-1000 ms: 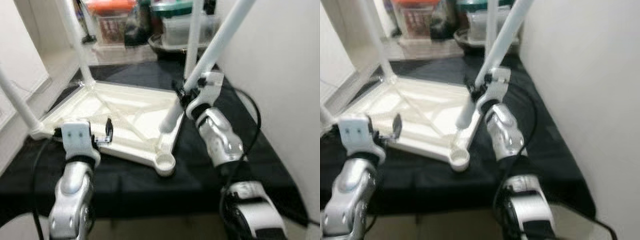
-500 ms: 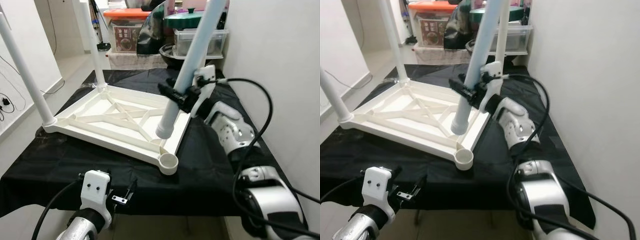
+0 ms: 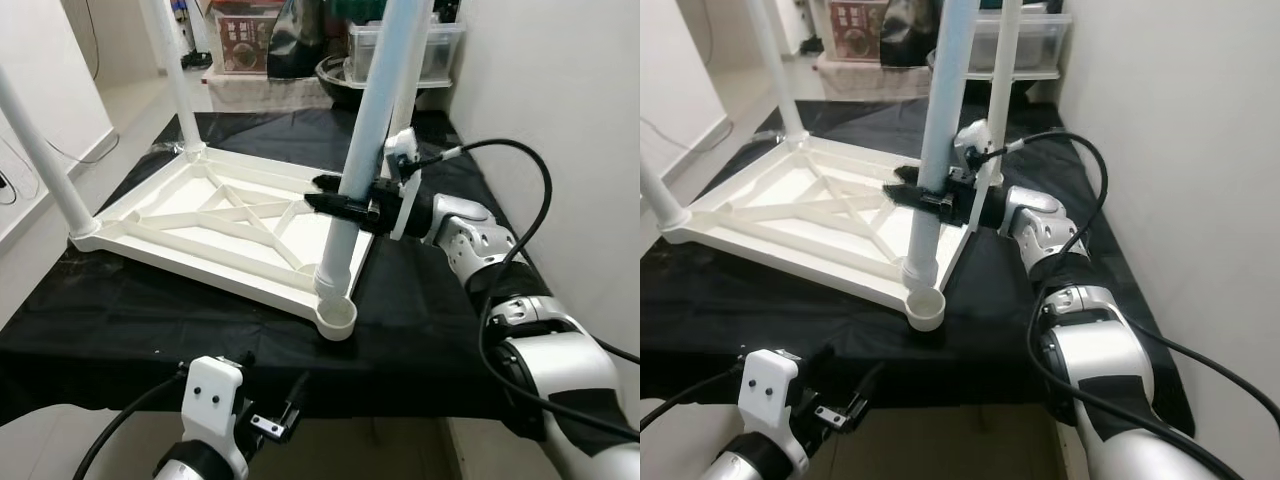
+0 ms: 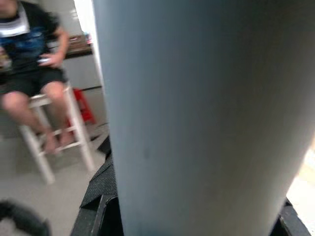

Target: Building children table

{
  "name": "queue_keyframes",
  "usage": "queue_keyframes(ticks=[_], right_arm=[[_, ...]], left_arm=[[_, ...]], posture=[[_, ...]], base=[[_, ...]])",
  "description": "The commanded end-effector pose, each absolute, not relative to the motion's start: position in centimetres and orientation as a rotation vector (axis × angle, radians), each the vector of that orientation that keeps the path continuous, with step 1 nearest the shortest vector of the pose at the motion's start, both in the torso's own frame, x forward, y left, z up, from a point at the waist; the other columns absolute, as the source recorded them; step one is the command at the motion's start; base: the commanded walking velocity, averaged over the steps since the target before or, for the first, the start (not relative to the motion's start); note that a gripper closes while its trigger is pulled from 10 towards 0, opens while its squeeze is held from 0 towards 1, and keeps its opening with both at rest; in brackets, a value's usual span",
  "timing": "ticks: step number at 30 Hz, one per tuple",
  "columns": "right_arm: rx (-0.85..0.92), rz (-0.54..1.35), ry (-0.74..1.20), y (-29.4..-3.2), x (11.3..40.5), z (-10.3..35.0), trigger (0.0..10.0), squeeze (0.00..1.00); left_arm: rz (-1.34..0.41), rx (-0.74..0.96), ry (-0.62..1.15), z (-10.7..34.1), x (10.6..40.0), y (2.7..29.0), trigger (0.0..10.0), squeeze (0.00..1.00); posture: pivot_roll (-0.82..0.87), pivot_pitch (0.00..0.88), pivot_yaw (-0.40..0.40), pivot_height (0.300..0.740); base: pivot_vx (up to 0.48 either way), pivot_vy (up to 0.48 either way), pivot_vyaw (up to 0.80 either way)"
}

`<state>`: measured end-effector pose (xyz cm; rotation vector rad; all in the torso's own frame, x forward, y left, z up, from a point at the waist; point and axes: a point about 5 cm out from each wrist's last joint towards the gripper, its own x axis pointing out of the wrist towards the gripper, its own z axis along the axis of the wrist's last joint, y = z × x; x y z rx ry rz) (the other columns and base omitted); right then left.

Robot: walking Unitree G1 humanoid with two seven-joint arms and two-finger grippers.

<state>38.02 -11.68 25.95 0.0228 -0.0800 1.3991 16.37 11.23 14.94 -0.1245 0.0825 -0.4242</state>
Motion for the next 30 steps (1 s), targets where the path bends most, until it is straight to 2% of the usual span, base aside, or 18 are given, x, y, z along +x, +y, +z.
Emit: queue_keyframes(ticks=[1,8,19,30], right_arm=[[-0.019,1.459,-0.088,-11.5,37.8,26.5,10.0,0.0],[-0.045,1.61,-0.094,-11.3,37.3,27.4,10.0,0.0],[-0.083,1.714,-0.162,-10.3,36.4,29.2,10.0,0.0],[-0.243,1.808,-0.104,-9.3,35.3,28.5,10.0,0.0]], left_arm=[[-0.431,-0.125,0.095,15.1,15.9,11.3,10.0,0.0],[-0.416,-0.12,0.111,15.7,15.2,11.7,10.0,0.0],[-0.422,-0.116,0.124,16.0,14.8,11.7,10.0,0.0],[-0.412,-0.12,0.133,16.2,14.7,11.4,10.0,0.0]], posture=[[0.06,0.222,0.005,0.734],[0.09,0.257,0.028,0.734],[0.1,0.264,0.045,0.734],[0.1,0.28,0.036,0.734]], base=[[0.0,0.0,0.0],[0.0,0.0,0.0],[0.0,0.0,0.0],[0.0,0.0,0.0]])
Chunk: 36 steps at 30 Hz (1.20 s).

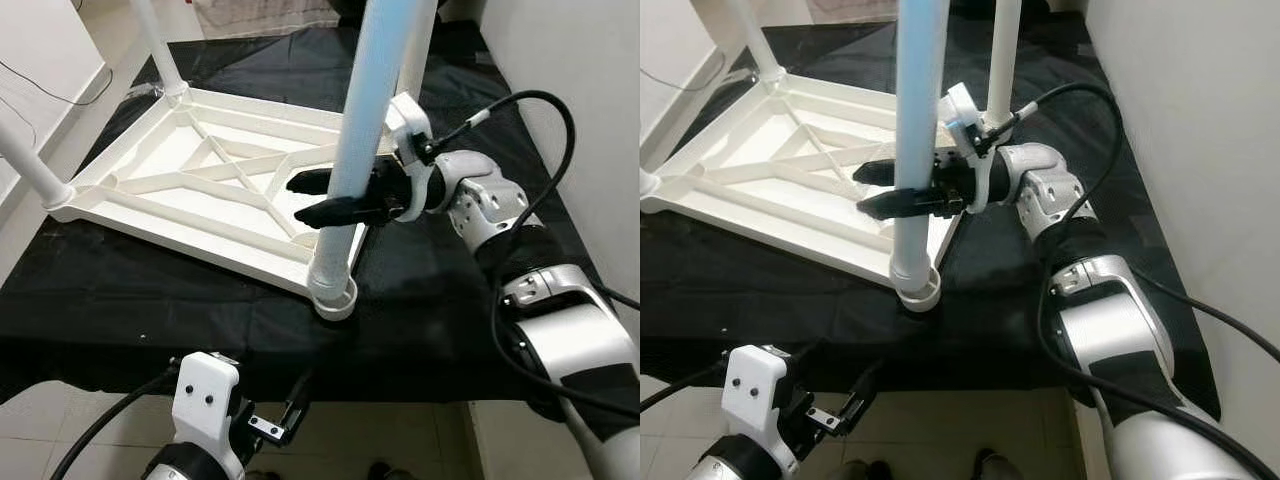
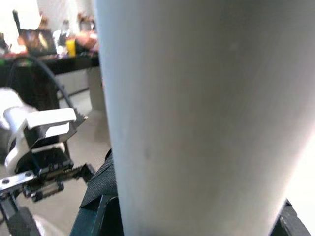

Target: Building children table

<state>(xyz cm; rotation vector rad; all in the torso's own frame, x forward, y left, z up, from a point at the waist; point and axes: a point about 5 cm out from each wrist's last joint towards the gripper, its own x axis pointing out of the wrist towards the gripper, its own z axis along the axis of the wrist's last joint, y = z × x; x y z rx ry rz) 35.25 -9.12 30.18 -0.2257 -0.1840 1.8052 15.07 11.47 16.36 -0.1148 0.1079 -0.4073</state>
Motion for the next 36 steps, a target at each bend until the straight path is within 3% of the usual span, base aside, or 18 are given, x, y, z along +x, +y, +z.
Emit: queue_keyframes(ticks=[1,20,36], right_arm=[[-0.243,1.808,-0.104,-9.3,35.3,28.5,10.0,0.0],[-0.238,1.888,-0.115,-9.8,34.1,30.0,10.0,0.0],[-0.303,2.089,-0.066,-6.0,32.2,28.0,10.0,0.0]], left_arm=[[-0.412,-0.12,0.133,16.2,14.7,11.4,10.0,0.0],[-0.4,-0.114,0.143,16.2,14.8,11.5,10.0,0.0],[-0.389,-0.109,0.138,16.4,14.8,11.5,10.0,0.0]], posture=[[0.1,0.28,0.036,0.734],[0.09,0.295,0.038,0.734],[0.1,0.296,0.031,0.734]], base=[[0.0,0.0,0.0],[0.0,0.0,0.0],[0.0,0.0,0.0]])
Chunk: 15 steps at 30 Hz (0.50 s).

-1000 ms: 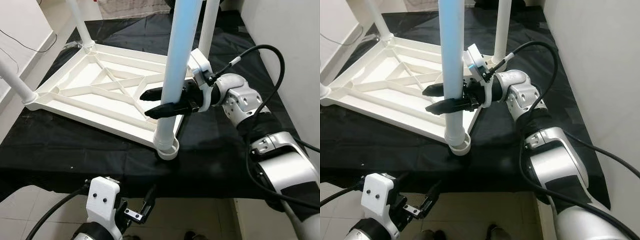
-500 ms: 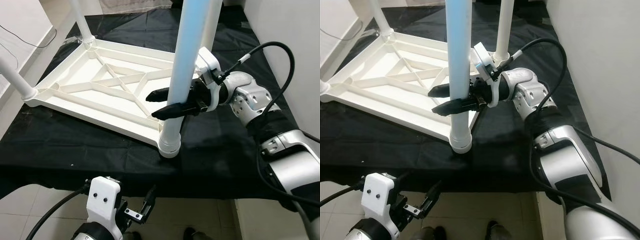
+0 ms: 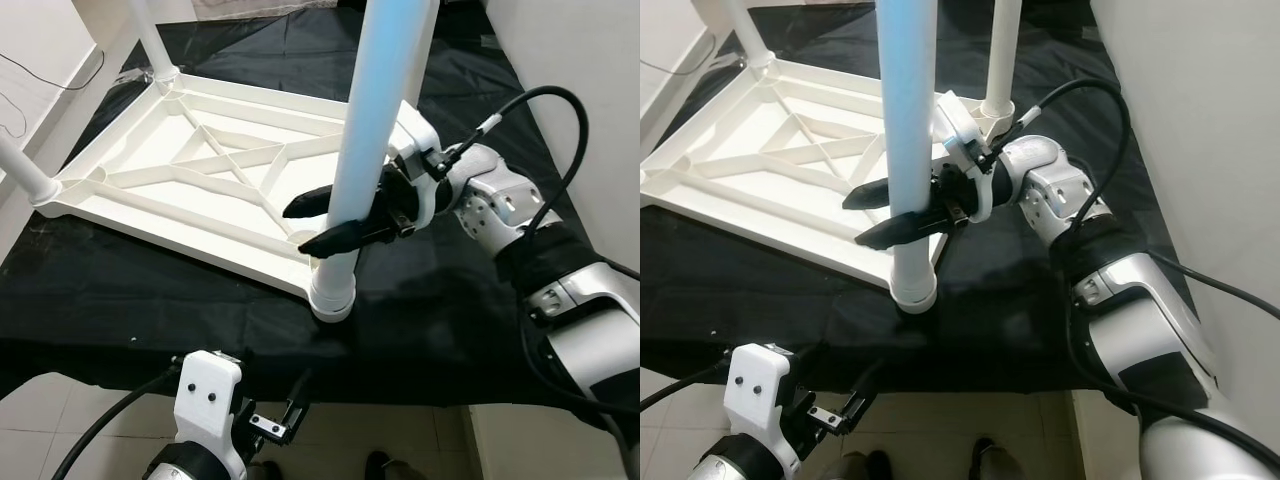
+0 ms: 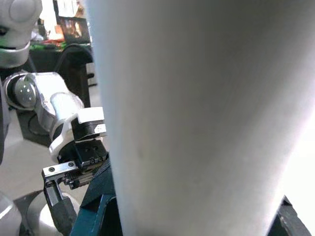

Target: Building children table

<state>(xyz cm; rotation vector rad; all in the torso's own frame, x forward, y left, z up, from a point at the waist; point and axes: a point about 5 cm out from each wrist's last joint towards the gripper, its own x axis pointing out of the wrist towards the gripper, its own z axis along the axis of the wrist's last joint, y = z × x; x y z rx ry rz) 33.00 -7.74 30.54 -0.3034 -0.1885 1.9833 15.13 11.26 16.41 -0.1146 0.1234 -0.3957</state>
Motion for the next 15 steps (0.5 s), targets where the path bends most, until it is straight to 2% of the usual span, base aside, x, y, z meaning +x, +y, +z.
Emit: queue_keyframes(ticks=[1,15], right_arm=[[-0.303,2.089,-0.066,-6.0,32.2,28.0,10.0,0.0],[-0.412,2.275,-0.042,-1.5,30.4,27.5,10.0,0.0]], left_arm=[[-0.389,-0.109,0.138,16.4,14.8,11.5,10.0,0.0],[-0.388,-0.113,0.127,16.8,14.6,11.1,10.0,0.0]], posture=[[0.1,0.296,0.031,0.734],[0.1,0.303,-0.012,0.734]], base=[[0.0,0.0,0.0],[0.0,0.0,0.0]])
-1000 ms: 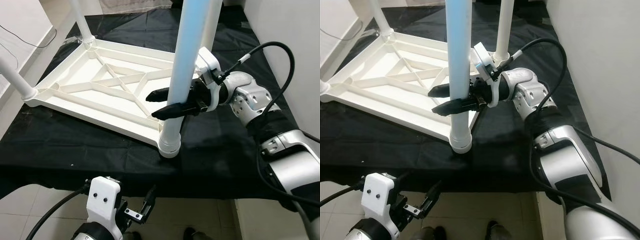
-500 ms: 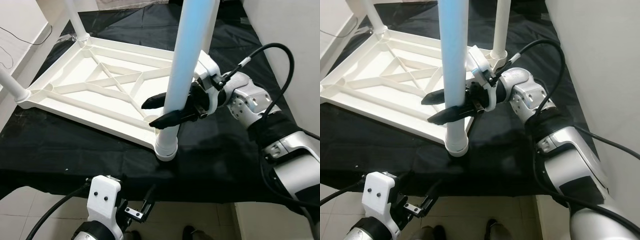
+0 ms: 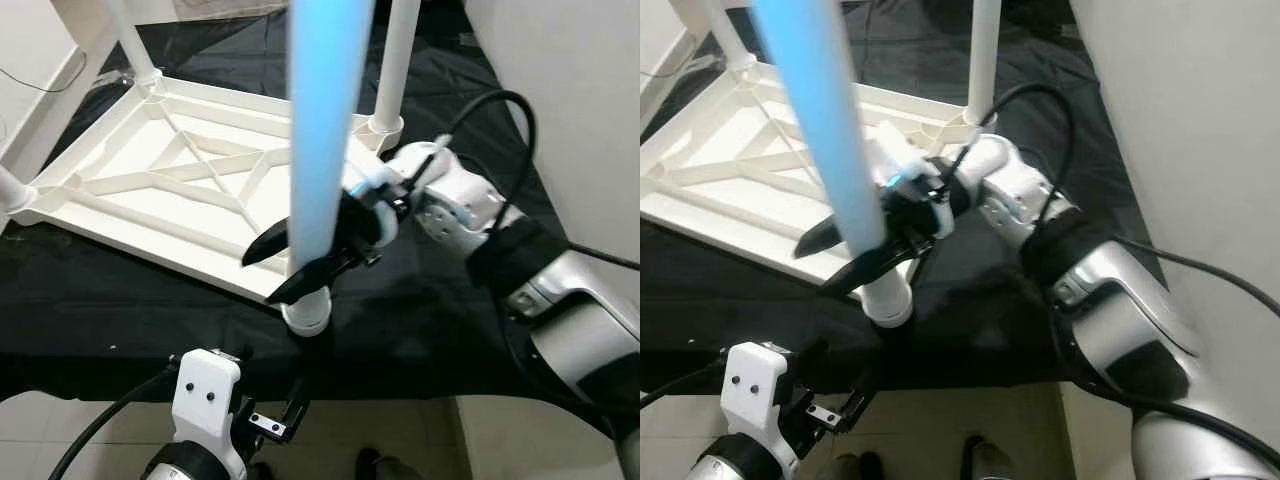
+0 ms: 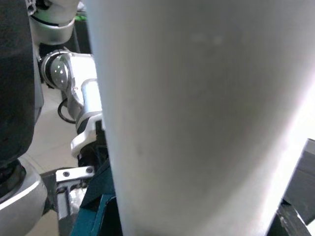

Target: Building children table

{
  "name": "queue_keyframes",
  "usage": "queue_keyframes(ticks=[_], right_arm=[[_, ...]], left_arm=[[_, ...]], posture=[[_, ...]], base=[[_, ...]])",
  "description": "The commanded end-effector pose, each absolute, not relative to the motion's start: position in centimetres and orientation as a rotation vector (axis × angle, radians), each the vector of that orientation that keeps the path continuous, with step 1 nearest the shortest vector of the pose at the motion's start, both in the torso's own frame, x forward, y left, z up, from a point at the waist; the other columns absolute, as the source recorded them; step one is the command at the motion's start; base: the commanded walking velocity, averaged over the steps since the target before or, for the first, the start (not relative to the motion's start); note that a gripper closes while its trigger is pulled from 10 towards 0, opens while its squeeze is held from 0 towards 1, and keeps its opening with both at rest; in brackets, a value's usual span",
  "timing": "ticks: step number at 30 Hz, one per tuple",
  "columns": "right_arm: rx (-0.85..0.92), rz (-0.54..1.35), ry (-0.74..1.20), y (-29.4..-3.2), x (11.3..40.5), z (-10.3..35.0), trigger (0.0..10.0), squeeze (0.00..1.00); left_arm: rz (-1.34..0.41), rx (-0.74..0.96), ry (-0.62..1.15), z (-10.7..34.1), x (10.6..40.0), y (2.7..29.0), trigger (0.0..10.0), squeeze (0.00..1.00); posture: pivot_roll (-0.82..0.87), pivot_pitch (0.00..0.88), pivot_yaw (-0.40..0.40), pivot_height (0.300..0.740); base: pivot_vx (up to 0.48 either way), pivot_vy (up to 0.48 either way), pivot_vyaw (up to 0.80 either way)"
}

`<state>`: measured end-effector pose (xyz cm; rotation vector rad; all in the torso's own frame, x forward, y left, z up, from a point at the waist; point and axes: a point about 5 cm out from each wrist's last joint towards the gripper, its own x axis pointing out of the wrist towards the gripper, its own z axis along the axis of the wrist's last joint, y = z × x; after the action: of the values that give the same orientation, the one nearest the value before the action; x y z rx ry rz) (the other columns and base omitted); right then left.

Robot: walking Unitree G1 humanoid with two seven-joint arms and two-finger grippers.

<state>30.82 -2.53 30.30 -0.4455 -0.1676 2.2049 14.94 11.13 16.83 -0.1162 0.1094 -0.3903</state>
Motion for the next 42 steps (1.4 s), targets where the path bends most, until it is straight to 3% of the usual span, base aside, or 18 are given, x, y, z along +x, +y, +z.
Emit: queue_keyframes(ticks=[1,12,24,34,40,42], right_arm=[[-0.412,2.275,-0.042,-1.5,30.4,27.5,10.0,0.0],[-0.336,2.198,-0.128,1.5,31.8,27.4,10.0,0.0],[-0.243,2.026,-0.12,-0.7,33.6,26.0,10.0,0.0],[-0.457,1.687,-0.067,-1.6,35.4,24.8,10.0,0.0],[-0.494,1.629,-0.056,-1.8,35.8,24.8,10.0,0.0],[-0.562,1.468,0.003,-2.4,37.0,24.7,10.0,0.0]], left_arm=[[-0.388,-0.113,0.127,16.8,14.6,11.1,10.0,0.0],[-0.38,-0.125,0.097,17.5,14.3,10.1,10.0,0.0],[-0.363,-0.105,0.08,17.5,14.8,10.5,10.0,0.0],[-0.353,-0.088,0.074,17.4,15.2,10.8,10.0,0.0],[-0.352,-0.086,0.073,17.4,15.3,10.8,10.0,0.0],[-0.352,-0.08,0.069,17.4,15.4,10.9,10.0,0.0]], posture=[[0.1,0.303,-0.012,0.734],[0.09,0.317,-0.059,0.734],[0.08,0.303,-0.051,0.734],[0.06,0.297,-0.041,0.734],[0.06,0.297,-0.041,0.734],[0.06,0.297,-0.041,0.734]], base=[[0.0,0.0,0.0],[0.0,0.0,0.0],[0.0,0.0,0.0],[0.0,0.0,0.0],[0.0,0.0,0.0],[0.0,0.0,0.0]])
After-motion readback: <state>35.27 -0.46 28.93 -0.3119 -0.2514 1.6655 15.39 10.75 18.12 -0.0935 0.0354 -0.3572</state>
